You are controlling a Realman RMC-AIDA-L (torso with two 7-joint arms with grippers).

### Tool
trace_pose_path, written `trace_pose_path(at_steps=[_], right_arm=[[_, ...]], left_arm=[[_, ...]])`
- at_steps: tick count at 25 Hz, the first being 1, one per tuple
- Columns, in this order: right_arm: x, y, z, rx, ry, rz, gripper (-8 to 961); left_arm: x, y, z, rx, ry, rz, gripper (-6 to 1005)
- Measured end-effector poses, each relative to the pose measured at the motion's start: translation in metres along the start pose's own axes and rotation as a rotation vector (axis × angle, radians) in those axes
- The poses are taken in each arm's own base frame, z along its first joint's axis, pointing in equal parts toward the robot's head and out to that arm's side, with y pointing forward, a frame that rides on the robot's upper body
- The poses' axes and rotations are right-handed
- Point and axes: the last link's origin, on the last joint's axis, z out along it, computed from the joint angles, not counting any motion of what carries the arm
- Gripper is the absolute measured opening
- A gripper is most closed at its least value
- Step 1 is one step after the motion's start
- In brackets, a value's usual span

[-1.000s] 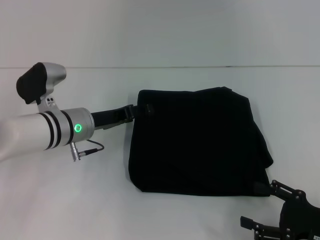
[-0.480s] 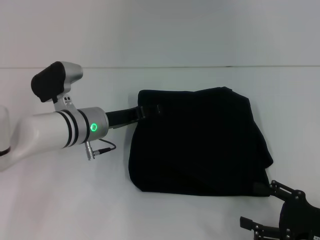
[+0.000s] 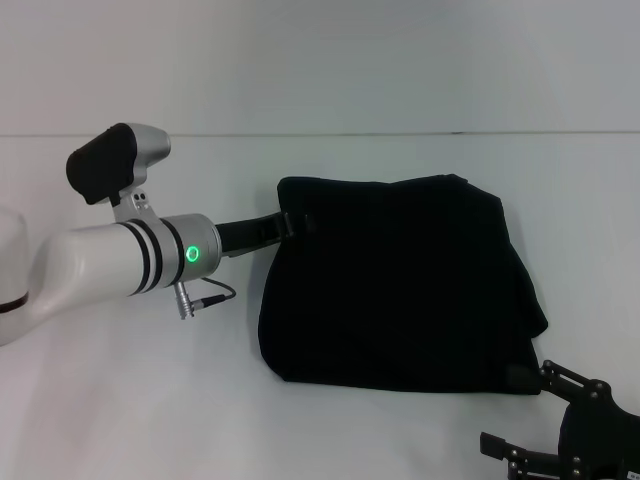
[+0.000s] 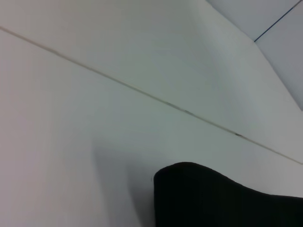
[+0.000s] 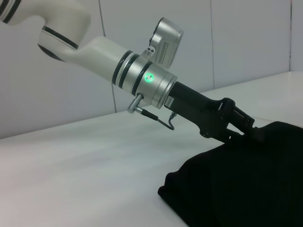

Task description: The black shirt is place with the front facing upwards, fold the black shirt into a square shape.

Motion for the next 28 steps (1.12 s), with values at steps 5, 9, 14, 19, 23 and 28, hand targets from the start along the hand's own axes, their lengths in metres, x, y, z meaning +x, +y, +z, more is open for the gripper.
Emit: trace_pose_path(at_steps=[5, 9, 14, 19, 23, 28], right_arm=[[0.000, 0.000, 0.001, -0.001, -0.001, 0.000, 940], [-0.001, 0.000, 0.001, -0.002, -0.002, 0.000, 940], [-0.002, -0.001, 0.002, -0.001, -0.005, -0.002, 941], [-0.004, -0.003, 0.003, 0.002, -0.009, -0.006, 941], [-0.005, -0.004, 0.004, 0.002, -0.010, -0.009, 941], [-0.005, -0.005, 0.005, 0.005, -0.010, -0.011, 940]], left_arm=[[0.001, 0.000, 0.000, -0.001, 0.005, -0.001, 306], [0.002, 0.000, 0.000, -0.001, 0.007, -0.002, 150], [0.004, -0.001, -0.002, -0.012, 0.038, -0.050, 72], [0.007, -0.012, -0.010, -0.013, 0.083, -0.118, 63], [0.007, -0.029, -0.021, 0.001, 0.133, -0.197, 62], [0.001, -0.048, -0.033, 0.019, 0.178, -0.268, 57]])
